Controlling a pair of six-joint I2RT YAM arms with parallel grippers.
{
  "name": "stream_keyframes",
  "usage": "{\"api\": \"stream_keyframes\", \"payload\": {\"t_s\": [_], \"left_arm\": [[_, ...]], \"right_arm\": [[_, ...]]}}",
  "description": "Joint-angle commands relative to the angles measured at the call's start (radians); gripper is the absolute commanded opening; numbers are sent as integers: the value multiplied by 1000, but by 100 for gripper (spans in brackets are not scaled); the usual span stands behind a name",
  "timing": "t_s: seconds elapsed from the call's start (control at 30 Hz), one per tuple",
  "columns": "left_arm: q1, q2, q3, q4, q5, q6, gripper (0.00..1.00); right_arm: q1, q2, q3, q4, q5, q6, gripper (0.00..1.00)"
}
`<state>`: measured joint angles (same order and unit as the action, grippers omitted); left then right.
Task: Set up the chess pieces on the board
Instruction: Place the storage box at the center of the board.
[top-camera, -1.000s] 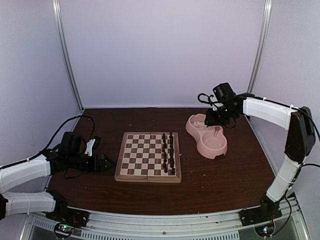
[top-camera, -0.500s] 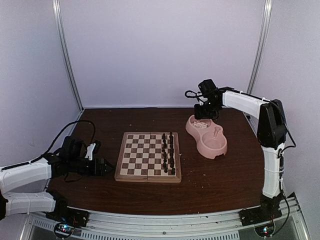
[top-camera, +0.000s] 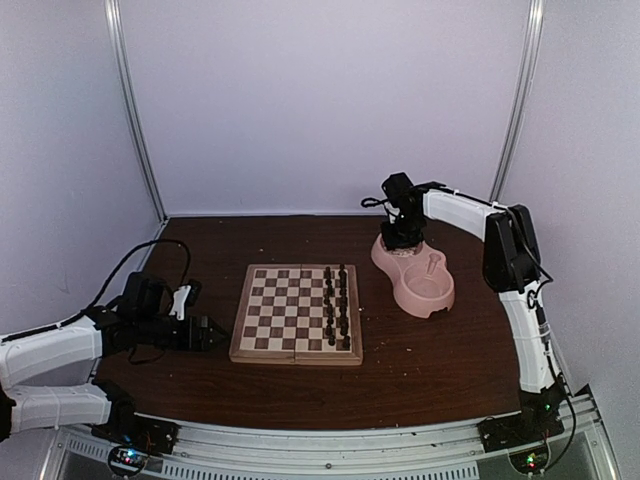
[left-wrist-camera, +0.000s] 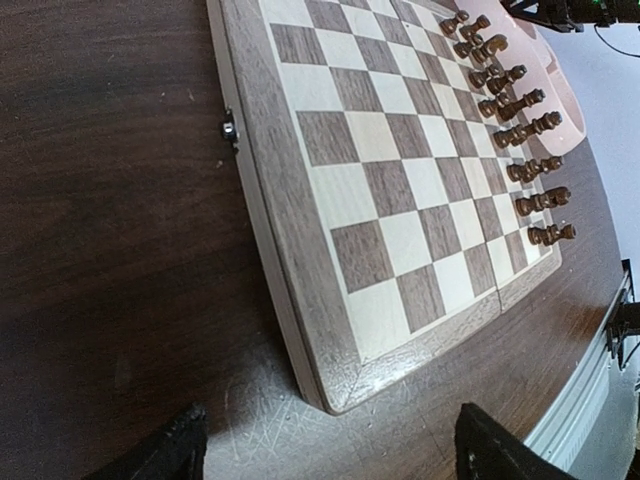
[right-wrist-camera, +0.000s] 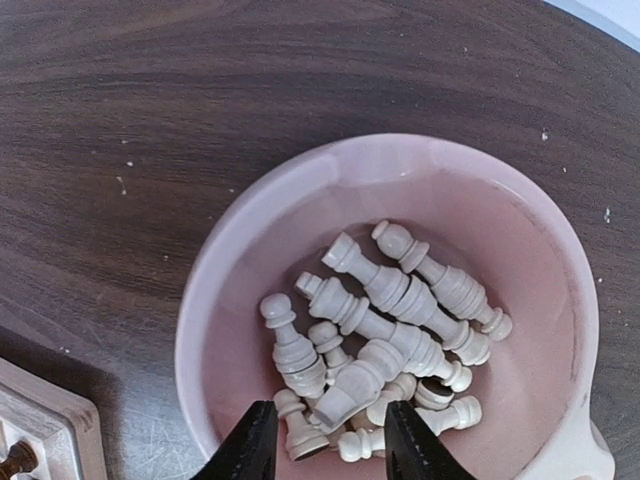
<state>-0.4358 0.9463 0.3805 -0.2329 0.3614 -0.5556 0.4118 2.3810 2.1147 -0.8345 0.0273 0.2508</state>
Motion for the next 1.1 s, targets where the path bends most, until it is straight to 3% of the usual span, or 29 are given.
{"api": "stream_keyframes", "payload": {"t_s": [0.0,0.2,0.4,0.87,1.07], "left_arm": [[-6,-13,7,20,-18,25,86],[-6,-25,6,13,-14,22,86],[-5,-61,-6,-13,-12,17,86],[-6,-129,-17,-43,-15,18,87],[-5,-107,1,-16,-13,19,87]], "right_arm": [[-10,35,42,-66,67,9,40],[-14,21,6,-90,73,0,40],[-18,-91,-185,-67,28,-33,41],[-20,-613,-848,72,-66,-73,42],[-21,-767,-956,97,-37,-52,39]]}}
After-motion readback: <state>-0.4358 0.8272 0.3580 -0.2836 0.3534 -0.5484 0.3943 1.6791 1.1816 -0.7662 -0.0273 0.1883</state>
